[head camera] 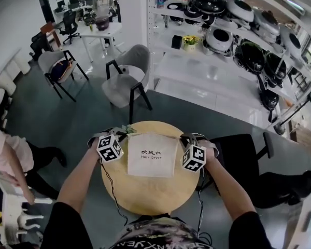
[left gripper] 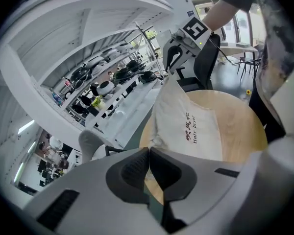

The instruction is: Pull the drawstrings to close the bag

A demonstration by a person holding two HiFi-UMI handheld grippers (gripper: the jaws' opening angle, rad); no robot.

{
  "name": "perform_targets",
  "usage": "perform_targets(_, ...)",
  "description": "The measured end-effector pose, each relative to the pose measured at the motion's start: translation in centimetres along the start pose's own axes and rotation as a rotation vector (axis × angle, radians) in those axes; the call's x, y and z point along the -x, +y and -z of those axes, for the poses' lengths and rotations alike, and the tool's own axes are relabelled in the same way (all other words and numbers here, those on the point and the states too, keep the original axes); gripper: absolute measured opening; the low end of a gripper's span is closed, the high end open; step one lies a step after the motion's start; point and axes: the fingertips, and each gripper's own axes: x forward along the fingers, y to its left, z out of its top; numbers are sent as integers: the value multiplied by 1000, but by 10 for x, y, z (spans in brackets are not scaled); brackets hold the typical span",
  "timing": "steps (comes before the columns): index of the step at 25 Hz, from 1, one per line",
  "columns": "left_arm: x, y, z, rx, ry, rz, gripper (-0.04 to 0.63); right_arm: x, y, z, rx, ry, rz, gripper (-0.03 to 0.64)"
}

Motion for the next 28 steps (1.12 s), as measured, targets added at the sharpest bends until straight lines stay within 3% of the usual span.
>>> perform_targets(17, 92, 141, -60, -79, -41, -279, 20, 68, -147, -66, 102, -65, 274, 5)
perform_targets(28, 151, 210, -96, -134, -61, -411, 20, 116, -220, -106, 150, -97, 416, 5)
